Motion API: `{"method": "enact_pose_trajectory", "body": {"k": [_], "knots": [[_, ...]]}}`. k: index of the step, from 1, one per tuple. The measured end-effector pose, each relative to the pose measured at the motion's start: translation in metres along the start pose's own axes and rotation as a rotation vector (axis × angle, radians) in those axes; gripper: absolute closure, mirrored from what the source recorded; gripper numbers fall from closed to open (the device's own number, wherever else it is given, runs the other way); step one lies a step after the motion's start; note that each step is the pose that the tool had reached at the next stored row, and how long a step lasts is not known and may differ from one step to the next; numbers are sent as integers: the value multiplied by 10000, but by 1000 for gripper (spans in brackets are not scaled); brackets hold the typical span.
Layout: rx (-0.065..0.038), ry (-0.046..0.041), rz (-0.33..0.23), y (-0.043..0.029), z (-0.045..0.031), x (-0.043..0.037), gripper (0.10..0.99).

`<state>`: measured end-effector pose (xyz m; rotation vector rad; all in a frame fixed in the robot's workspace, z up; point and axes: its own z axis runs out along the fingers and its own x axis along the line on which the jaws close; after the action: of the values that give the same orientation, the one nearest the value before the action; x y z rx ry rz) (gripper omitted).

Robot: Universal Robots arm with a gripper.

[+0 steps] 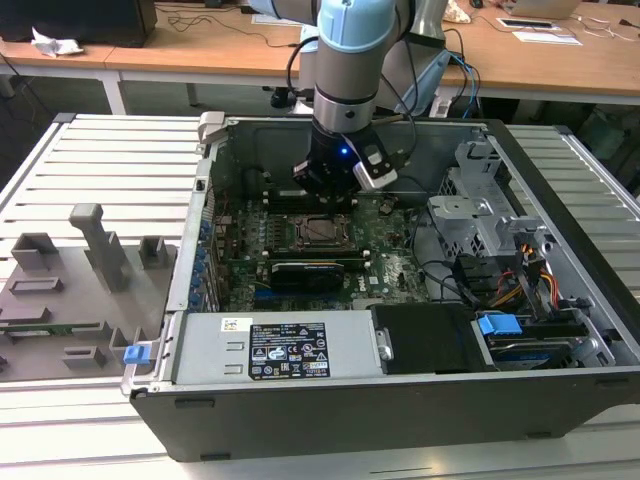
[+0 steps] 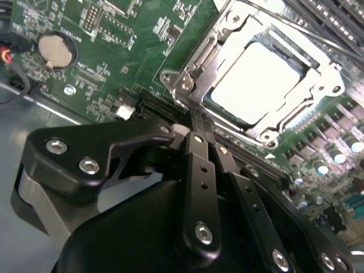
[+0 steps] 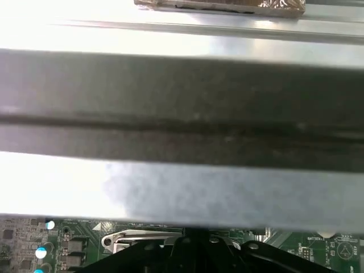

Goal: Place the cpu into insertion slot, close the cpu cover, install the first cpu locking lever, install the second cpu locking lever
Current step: 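Install the first cpu locking lever, then install the second cpu locking lever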

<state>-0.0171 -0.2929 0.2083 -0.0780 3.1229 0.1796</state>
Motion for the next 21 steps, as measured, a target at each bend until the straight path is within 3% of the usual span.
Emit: {"method": "enact_pose_trajectory", "body": {"k": [16, 21], "knots": [[11, 14, 2, -69, -14, 2, 980], [12, 14, 2, -123, -20, 4, 980]]}}
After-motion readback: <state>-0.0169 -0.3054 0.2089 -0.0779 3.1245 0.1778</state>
